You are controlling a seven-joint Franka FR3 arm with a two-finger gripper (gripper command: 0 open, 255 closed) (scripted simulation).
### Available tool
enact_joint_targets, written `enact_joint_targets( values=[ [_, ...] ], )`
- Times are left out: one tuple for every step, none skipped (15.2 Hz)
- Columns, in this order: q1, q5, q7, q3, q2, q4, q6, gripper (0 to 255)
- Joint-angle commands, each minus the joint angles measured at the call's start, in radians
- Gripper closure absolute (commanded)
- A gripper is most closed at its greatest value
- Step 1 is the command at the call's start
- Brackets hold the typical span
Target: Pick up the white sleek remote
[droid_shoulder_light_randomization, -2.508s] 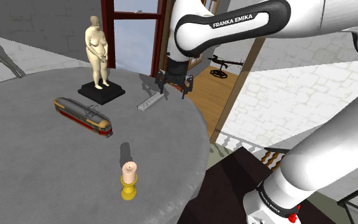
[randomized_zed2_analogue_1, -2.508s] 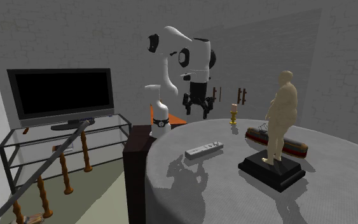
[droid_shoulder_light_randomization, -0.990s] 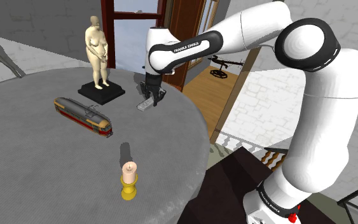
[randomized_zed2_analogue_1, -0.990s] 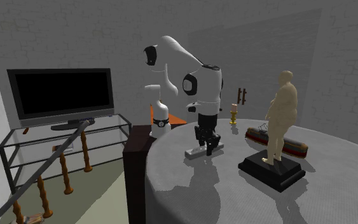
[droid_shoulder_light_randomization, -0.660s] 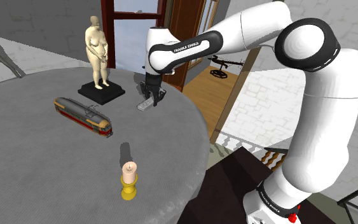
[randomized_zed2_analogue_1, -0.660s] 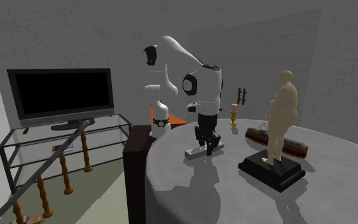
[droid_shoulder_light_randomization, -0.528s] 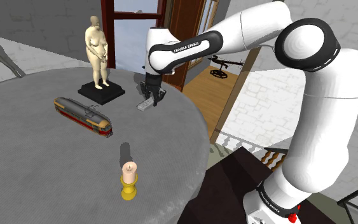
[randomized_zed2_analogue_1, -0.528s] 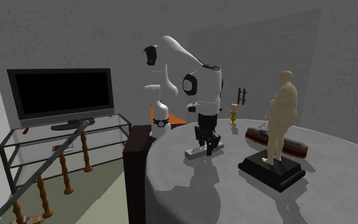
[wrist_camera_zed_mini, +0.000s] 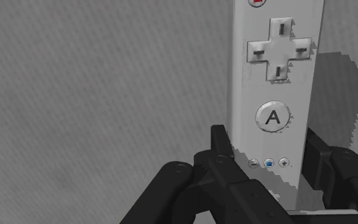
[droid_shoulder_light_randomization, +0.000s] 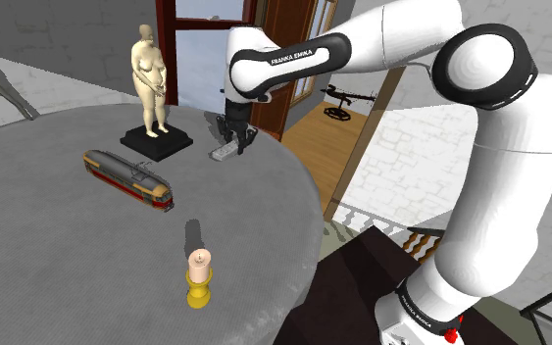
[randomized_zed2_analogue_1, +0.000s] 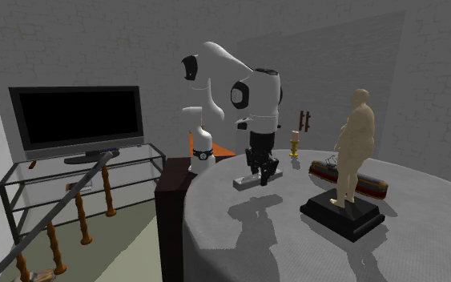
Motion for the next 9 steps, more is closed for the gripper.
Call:
enact_joint_targets(
  values=[
    [-0.002, 0.006, -0.004, 0.002, -0.011, 0.011, -0.02, 255],
    [-0.003, 0.008, -0.006, 0.004, -0.015, 0.018, -0.032, 255],
    [-0.003, 0.011, -0.008, 0.005, -0.02, 0.025, -0.043, 255],
    [-0.003, 0.013, -0.01, 0.006, -0.024, 0.033, -0.055, 255],
    [-0.004, 0.016, -0.011, 0.007, -0.029, 0.041, -0.067, 255],
    [-0.004, 0.018, -0.013, 0.008, -0.033, 0.049, -0.078, 255],
    [-0.004, 0.02, -0.014, 0.009, -0.036, 0.057, -0.09, 255],
    [-0.004, 0.021, -0.015, 0.009, -0.037, 0.058, -0.092, 255],
    [-0.004, 0.021, -0.015, 0.009, -0.037, 0.058, -0.092, 255]
  ],
)
